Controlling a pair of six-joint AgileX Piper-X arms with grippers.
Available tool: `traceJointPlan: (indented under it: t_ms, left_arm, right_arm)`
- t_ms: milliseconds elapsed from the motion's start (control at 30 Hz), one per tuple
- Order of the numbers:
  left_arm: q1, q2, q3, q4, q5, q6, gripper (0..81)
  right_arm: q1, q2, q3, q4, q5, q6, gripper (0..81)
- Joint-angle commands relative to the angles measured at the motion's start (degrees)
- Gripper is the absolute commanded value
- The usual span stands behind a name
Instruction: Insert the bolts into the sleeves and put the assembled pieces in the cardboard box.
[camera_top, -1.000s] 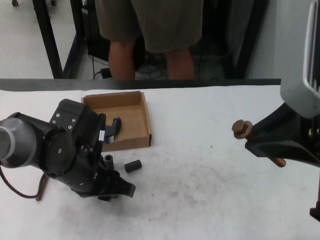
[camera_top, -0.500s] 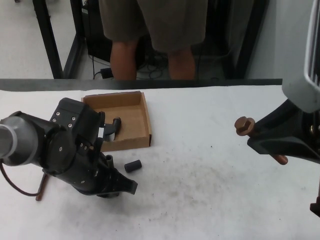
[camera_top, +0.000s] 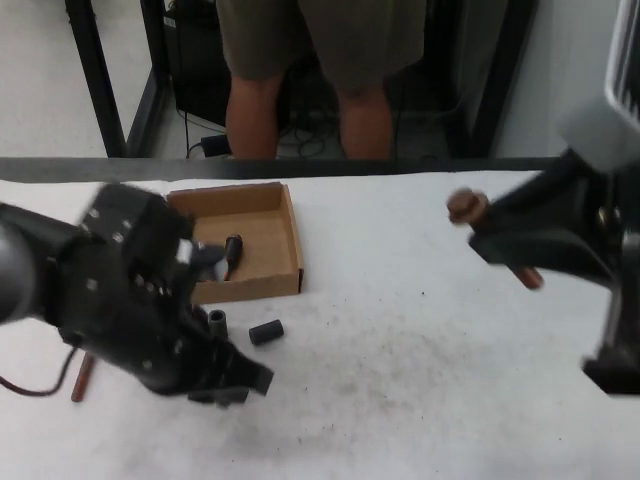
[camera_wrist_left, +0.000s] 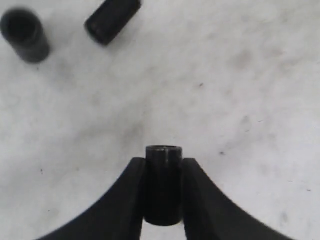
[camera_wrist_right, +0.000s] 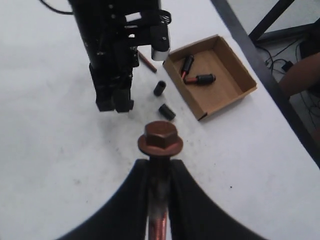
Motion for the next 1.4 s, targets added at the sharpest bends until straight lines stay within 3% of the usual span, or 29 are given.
traceJointPlan:
  t_ms: [0,200,333,633,833,1133,1367]
  left_arm:
    - [-0.20,-1.69,0.22,-0.25,1.95,1.04,0.8]
    - [-1.92,-15.52,6.07,-2.80,4.88,0.19,0.8]
    - [-3.59,-24.69,11.34,-8.55,6.97,-5.20,0.8]
    - [-3.26,-37.71,20.67,-15.61,12.18,-12.85,0.8]
    - [-3.26,-40.99,22.13,-23.41,12.18,-17.61,0.8]
    - [-3.26,-41.07,22.11,-33.22,8.33,-21.50,0.8]
    - [-3.26,-41.07,22.11,-33.13,-0.30,-21.50,0.8]
  right_arm:
    - [-0.37,1.14,-0.26,-2.72,-0.45,1.46,0.0]
    - [-0.37,6.60,-0.26,-7.75,-2.22,5.36,0.0]
    - [-0.37,11.20,-0.26,-14.33,-6.31,13.90,0.0]
    - [-0.37,18.07,-0.26,-31.61,-11.16,34.12,0.0]
    - [-0.37,18.95,-0.26,-38.75,-11.16,41.37,0.0]
    - [-0.37,18.95,-0.26,-39.03,-11.16,45.60,0.0]
    - [-0.26,18.95,-0.26,-39.03,-11.16,46.38,0.0]
